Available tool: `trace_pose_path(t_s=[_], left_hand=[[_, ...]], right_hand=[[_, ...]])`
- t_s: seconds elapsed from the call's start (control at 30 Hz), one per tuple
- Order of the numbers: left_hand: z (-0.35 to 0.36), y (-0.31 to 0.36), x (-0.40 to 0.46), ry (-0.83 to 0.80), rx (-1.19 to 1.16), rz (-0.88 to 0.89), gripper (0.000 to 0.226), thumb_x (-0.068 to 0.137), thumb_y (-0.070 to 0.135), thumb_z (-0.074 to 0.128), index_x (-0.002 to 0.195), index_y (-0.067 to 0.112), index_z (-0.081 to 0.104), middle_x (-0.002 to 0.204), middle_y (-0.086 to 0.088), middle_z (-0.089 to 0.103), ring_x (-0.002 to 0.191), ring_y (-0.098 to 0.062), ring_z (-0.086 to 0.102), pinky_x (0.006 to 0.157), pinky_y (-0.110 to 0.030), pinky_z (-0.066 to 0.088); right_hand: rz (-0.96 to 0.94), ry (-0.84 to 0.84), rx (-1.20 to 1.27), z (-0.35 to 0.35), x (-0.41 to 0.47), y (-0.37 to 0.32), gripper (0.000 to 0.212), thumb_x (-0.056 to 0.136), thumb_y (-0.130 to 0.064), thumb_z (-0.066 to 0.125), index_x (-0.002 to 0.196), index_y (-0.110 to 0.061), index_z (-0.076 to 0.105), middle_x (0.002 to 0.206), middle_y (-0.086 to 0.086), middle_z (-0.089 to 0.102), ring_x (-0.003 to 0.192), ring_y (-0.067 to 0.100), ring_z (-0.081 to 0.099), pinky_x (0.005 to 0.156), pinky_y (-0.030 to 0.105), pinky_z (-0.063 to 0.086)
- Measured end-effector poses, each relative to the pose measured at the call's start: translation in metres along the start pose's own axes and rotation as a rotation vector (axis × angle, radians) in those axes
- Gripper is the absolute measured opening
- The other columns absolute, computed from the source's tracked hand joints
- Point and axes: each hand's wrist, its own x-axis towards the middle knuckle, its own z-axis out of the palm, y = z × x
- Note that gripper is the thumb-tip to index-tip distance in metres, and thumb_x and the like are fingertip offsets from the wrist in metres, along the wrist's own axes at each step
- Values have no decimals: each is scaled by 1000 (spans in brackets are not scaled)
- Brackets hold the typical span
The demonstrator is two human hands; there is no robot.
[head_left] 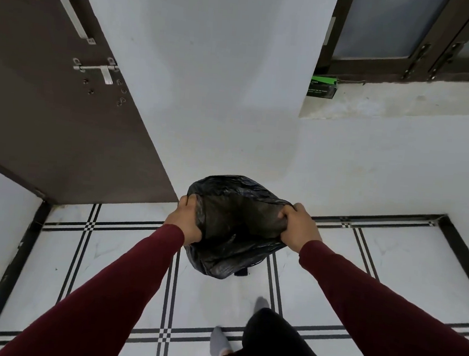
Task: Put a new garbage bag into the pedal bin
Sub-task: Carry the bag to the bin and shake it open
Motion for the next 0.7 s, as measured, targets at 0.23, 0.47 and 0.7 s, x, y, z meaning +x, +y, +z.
trace_pose_path(t_s=[0.23, 0.47, 0.7], left_hand=[[-3, -11, 23, -22, -21, 42, 106, 70, 9, 76, 158, 11, 17, 151, -10, 29, 120, -41, 58, 96, -43, 54], [-12, -15, 47, -25, -8, 38, 107, 69, 10, 76, 159, 12, 17, 151, -10, 29, 117, -41, 60, 94, -43, 55], [-7, -23, 63, -88, 23, 8, 114, 68, 10, 79, 161, 15, 14, 153, -6, 26, 118, -38, 60, 92, -41, 56]], right_hand=[[10, 63, -27, 13, 17, -13, 26, 74, -15, 72, 94, -27, 61, 110, -3, 38, 72, 29, 62, 71, 32, 53], [48, -53, 43, 23, 46, -23, 31, 72, -17, 69, 101, -29, 67, 99, 0, 69, 94, 27, 68, 77, 31, 53], [46, -66, 28, 33, 62, -24, 48, 71, -15, 69, 119, -17, 63, 129, 1, 44, 89, 33, 66, 78, 37, 56]])
